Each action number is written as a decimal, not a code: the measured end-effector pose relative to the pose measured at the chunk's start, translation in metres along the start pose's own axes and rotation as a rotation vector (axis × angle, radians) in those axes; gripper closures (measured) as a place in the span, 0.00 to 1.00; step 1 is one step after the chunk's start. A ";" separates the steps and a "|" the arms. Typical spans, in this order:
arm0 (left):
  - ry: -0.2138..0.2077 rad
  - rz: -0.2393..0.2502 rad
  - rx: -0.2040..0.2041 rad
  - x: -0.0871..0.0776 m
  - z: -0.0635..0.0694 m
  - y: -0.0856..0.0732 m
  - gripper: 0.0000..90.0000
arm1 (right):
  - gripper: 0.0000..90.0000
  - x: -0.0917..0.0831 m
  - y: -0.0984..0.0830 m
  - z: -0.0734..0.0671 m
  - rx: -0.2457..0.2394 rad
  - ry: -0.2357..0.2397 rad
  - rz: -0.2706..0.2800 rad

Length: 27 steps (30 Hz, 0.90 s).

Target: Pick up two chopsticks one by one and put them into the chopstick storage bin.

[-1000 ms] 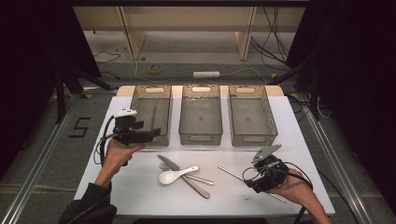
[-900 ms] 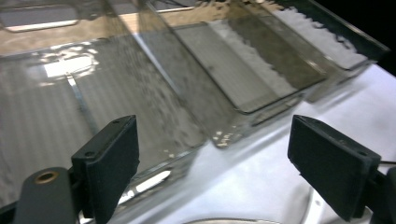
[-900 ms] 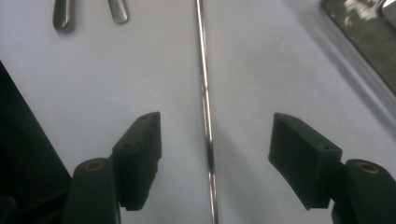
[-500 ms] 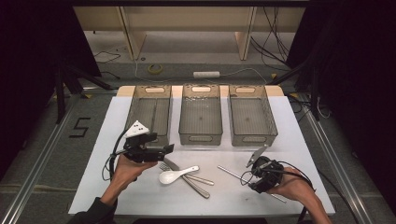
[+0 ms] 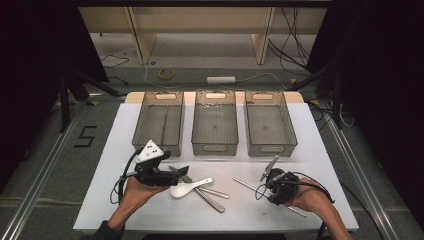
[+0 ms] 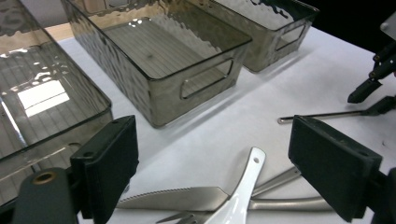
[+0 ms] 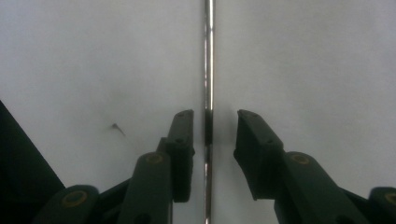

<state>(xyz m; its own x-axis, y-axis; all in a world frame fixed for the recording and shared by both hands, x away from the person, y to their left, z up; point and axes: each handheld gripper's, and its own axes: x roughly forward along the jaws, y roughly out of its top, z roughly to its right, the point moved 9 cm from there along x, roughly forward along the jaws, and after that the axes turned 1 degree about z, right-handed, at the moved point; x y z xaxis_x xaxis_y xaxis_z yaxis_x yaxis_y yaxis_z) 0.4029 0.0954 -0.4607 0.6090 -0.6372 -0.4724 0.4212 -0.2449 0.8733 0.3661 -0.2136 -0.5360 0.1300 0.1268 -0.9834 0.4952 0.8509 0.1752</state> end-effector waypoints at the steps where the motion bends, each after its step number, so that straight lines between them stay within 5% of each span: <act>1: -0.002 -0.004 0.008 0.000 0.002 -0.001 0.17 | 0.77 0.001 0.000 -0.001 0.000 -0.001 -0.005; 27: -0.028 -0.025 0.034 -0.002 0.017 -0.011 0.17 | 0.96 0.007 0.002 -0.002 -0.023 0.031 -0.089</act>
<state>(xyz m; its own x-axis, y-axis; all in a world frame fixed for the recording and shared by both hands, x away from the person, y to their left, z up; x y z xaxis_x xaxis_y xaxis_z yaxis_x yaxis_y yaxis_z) 0.3855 0.0870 -0.4675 0.5790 -0.6507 -0.4912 0.4130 -0.2854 0.8649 0.3666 -0.2098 -0.5428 0.0591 0.0655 -0.9961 0.4836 0.8711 0.0860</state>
